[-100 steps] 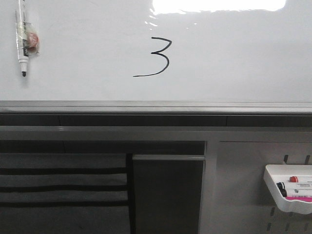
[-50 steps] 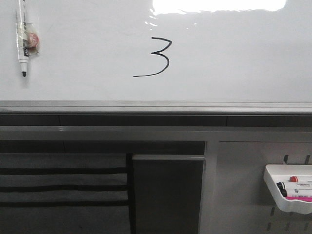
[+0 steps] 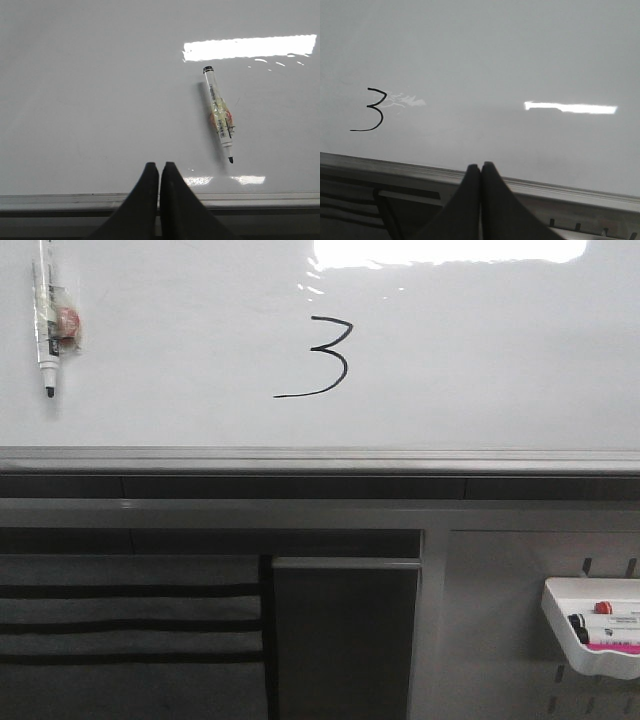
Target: Write number 3 on whiteboard
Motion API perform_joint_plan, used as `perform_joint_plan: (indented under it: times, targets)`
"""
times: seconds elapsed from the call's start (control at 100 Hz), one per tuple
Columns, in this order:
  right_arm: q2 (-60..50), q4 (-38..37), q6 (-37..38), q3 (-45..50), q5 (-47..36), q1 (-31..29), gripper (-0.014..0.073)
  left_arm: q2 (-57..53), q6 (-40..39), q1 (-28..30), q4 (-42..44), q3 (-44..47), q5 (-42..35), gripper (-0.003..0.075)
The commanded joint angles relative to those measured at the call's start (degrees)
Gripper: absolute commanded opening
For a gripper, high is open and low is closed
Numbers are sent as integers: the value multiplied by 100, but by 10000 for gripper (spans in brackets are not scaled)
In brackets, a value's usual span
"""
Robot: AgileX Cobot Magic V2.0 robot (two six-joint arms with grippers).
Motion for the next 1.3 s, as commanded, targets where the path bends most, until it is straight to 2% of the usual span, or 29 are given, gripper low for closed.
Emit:
perform_joint_plan:
  times: [0.0,0.17,0.35,0.45,0.57,1.29]
  targets:
    - [-282,-57,-35,43,-582,-201,-69,-157,-14,-9,-33,44,-405,-20]
    - [-1205,167,-11,997,-1288,-618,-69,-157,-14,-9,-33,44,-405,-20]
    - [-2058,364,-11,2143,-2192,-643,-69,-157,-14,-9,-33,44,-405,-20]
    - [-2173,399,-11,2613,-2536,-648,-69,-157,-14,-9,-33,44,-405,-20]
    - [-2173,399,-11,2596,-2151,-657,-69,-157,-14,-9,-33,44,-405,-20]
    - [-2173,399,-11,2596,-2177,-657,-69,-157,-14,-9,-33,44,-405,-20]
